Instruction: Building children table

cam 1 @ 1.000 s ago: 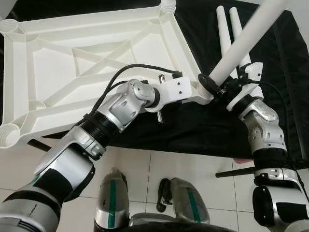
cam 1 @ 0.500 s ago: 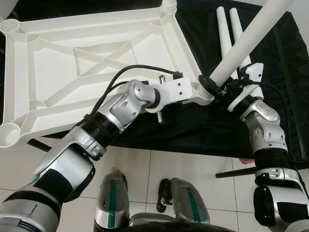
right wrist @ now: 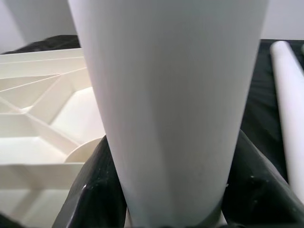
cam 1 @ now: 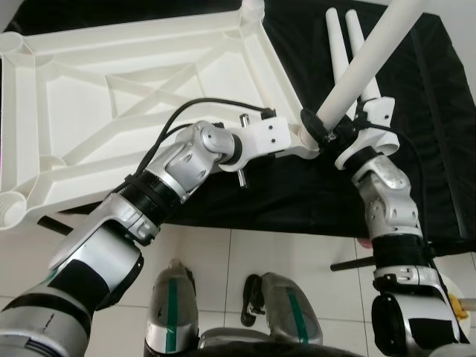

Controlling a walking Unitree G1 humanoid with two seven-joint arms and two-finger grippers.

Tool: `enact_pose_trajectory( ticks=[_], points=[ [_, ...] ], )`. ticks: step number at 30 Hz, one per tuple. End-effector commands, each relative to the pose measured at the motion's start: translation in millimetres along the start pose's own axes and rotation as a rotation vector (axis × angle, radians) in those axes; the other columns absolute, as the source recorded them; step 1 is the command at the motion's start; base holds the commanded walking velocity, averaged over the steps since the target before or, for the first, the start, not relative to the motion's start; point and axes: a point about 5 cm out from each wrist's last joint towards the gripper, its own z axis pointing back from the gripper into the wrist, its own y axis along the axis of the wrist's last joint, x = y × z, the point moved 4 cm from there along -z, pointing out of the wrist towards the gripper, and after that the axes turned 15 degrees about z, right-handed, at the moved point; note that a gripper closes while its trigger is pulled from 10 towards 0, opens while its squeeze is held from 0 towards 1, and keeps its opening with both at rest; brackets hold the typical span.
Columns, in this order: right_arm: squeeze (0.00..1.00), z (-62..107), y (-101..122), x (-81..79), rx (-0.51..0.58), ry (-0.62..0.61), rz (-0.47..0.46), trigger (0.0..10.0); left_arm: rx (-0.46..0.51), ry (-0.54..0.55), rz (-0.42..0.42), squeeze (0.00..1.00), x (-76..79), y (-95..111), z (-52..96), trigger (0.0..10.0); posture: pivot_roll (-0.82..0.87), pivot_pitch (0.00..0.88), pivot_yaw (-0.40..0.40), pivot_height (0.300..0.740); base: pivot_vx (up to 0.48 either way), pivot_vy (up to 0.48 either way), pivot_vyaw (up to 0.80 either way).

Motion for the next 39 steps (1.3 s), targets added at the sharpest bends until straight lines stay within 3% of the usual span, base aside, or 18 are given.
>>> enact_pose_trajectory(
  ticks=[1, 4, 6, 7, 13, 18, 31, 32, 39],
  points=[
    [0.00, -3.8, 13.6, 13.8, 0.025, -0.089, 0.023, 10.0, -0.112, -0.174, -0.010, 0.00, 28.8, -21.5, -10.7, 10.0, 0.02, 0.032, -0.042, 0.740, 0.000, 0.000, 0.00],
    [0.00, -3.8, 15.8, 6.6, 0.011, -0.161, -0.002, 10.0, -0.112, -0.175, -0.009, 0.00, 29.6, -21.8, -10.6, 10.0, 0.02, 0.034, -0.041, 0.740, 0.000, 0.000, 0.00],
    [0.00, -3.0, 13.4, 4.3, -0.027, -0.255, -0.049, 10.0, -0.113, -0.176, -0.009, 0.00, 29.6, -22.3, -10.3, 10.0, 0.03, 0.035, -0.042, 0.740, 0.000, 0.000, 0.00],
    [0.00, -1.6, 10.9, 3.6, -0.066, -0.359, -0.056, 10.0, -0.114, -0.175, -0.008, 0.00, 29.2, -22.5, -10.2, 10.0, 0.03, 0.036, -0.042, 0.740, 0.000, 0.000, 0.00],
    [0.00, -1.4, 6.8, -6.2, -0.125, -0.463, -0.069, 10.0, -0.111, -0.175, -0.009, 0.00, 29.2, -21.0, -10.6, 10.0, 0.03, 0.034, -0.043, 0.740, 0.000, 0.000, 0.00],
    [0.00, -4.5, 10.0, -14.7, -0.118, -0.435, -0.058, 10.0, -0.110, -0.175, -0.010, 0.00, 28.8, -20.5, -10.7, 10.0, 0.03, 0.031, -0.041, 0.740, 0.000, 0.000, 0.00],
    [0.00, -2.4, 9.8, -11.6, -0.142, -0.472, -0.058, 10.0, -0.112, -0.171, -0.012, 0.00, 27.8, -20.9, -10.0, 10.0, 0.03, 0.029, -0.044, 0.740, 0.000, 0.000, 0.00],
    [0.97, -2.0, 9.9, -11.1, -0.140, -0.475, -0.064, 10.0, -0.112, -0.171, -0.012, 0.00, 28.0, -21.0, -9.9, 10.0, 0.03, 0.029, -0.046, 0.740, 0.000, 0.000, 0.00],
    [1.00, -1.5, 10.3, -11.3, -0.125, -0.451, -0.083, 10.0, -0.113, -0.171, -0.010, 0.00, 29.0, -22.1, -10.1, 10.0, 0.03, 0.026, -0.051, 0.740, 0.000, 0.000, 0.00]
  ],
)
